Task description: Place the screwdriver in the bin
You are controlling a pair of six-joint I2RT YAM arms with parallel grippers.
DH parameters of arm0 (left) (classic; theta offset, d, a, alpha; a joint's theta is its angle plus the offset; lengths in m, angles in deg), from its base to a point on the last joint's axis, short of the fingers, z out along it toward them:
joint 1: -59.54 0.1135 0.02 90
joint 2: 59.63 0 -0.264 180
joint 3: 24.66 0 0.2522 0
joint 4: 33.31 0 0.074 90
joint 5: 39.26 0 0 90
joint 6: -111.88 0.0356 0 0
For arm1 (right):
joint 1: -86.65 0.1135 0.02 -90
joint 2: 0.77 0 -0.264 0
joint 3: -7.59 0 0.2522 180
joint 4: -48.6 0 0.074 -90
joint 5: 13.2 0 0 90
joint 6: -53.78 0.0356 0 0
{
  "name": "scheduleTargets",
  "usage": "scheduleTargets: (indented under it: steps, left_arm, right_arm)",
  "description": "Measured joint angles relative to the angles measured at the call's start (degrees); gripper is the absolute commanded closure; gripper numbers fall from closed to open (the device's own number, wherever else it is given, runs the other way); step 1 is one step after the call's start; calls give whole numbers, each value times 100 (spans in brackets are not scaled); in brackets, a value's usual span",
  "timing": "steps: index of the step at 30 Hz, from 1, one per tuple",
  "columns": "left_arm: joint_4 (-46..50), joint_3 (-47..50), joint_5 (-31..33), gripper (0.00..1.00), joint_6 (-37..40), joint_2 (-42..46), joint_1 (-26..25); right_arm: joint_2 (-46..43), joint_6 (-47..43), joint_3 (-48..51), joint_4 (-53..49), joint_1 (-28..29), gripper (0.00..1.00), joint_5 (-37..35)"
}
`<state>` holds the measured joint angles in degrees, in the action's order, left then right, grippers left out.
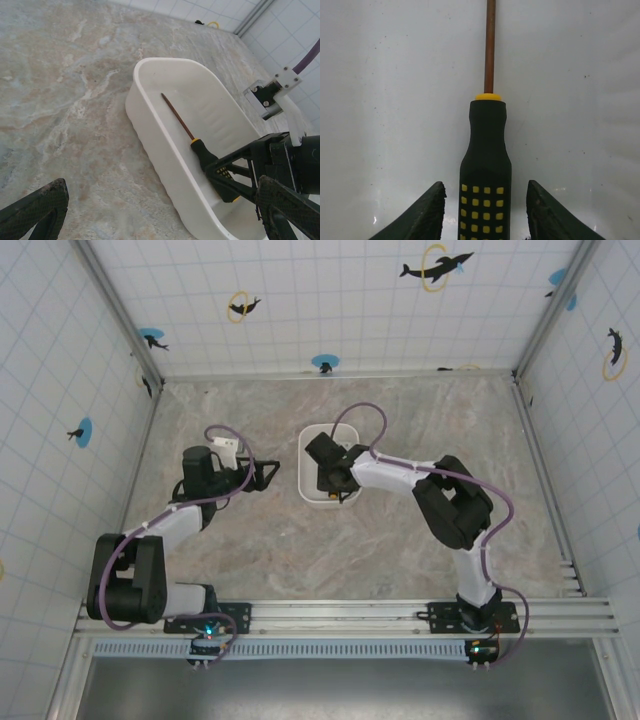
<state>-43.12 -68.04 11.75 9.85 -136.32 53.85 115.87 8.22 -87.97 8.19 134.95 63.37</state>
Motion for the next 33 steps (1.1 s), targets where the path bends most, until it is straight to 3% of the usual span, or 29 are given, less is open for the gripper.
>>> scheduleTargets:
  steps: [12, 18, 22, 26, 33]
  left_arm:
    - [42, 0, 17, 2, 22, 35, 0]
    - [61, 42, 337, 2, 153, 592, 0]
    - [9, 271, 837, 2, 310, 1202, 0]
    - [-35, 442, 1475, 3, 479, 1668, -7]
    - [-433, 658, 2677, 2, 1012, 1812, -4]
  right_arm:
    - [-170, -271, -33, -216, 2, 45, -24]
    - [-1062, -1231, -37, -372, -4, 45, -85]
    - [-2116, -2192, 199, -275, -142, 45, -299]
    - [-3263, -2955, 922, 13, -778, 44, -442]
    - [-4476, -3777, 2964, 1335, -2562, 43, -566]
